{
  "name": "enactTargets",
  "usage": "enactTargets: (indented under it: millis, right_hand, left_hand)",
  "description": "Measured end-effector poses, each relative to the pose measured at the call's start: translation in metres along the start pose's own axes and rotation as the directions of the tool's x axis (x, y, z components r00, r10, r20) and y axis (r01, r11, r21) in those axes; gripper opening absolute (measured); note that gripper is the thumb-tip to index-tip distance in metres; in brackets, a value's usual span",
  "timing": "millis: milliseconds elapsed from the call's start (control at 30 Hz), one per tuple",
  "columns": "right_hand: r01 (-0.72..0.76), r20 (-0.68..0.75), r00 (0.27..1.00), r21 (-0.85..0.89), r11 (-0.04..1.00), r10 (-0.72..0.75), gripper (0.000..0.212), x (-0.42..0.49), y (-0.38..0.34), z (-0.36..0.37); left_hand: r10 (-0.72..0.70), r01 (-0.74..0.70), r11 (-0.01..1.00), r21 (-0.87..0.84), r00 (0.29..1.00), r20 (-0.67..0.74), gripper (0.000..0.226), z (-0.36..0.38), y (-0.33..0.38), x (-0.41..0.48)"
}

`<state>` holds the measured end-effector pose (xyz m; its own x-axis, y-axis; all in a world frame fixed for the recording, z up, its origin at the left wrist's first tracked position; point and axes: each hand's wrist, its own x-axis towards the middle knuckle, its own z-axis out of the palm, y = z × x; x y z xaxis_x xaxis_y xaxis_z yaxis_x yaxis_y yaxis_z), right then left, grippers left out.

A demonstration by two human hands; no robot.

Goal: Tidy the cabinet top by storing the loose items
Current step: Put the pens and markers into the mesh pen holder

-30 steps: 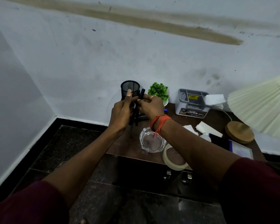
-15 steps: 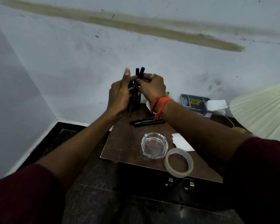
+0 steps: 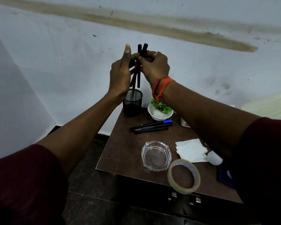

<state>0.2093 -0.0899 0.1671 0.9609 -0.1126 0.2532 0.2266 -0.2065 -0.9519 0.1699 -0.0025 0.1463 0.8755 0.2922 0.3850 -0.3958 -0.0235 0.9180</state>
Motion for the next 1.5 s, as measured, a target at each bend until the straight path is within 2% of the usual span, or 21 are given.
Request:
enactTargets:
  millis: [200,533,667,900,1067,1500]
  right_hand:
    - [-0.002,0.034,0.999,-0.027,1.000,0.003,0.030,-0.003,0.021,0.006]
    - [-0.078,0.119,0.988,-0.125,0.989,0.093,0.030,-0.003,0.071,0.014]
    - [-0.119,0.111,0.985,-0.117,0.986,0.132,0.030,-0.001,0.084,0.021]
    - [-0.195,0.117,0.972,-0.073,0.978,0.203,0.030,0.002,0.096,0.029]
    - [-0.242,0.122,0.962,-0.022,0.970,0.243,0.029,0.002,0.099,0.028]
    - [-0.278,0.107,0.956,0.035,0.960,0.273,0.029,-0.007,0.096,0.008]
  left_hand:
    - [-0.043,0.043,0.999,-0.023,0.999,0.006,0.056,-0.003,-0.030,0.002]
    - [-0.153,0.153,0.988,-0.035,0.988,0.023,0.048,-0.007,-0.073,-0.012]
    - [-0.158,0.159,0.987,-0.028,0.987,0.028,0.040,-0.008,-0.079,-0.015]
    - [-0.183,0.183,0.983,-0.008,0.983,0.029,0.054,-0.009,-0.086,-0.018]
    - [-0.199,0.199,0.980,-0.006,0.980,0.003,0.052,-0.012,-0.084,-0.018]
    - [-0.229,0.229,0.973,0.012,0.973,-0.006,0.047,-0.015,-0.081,-0.035]
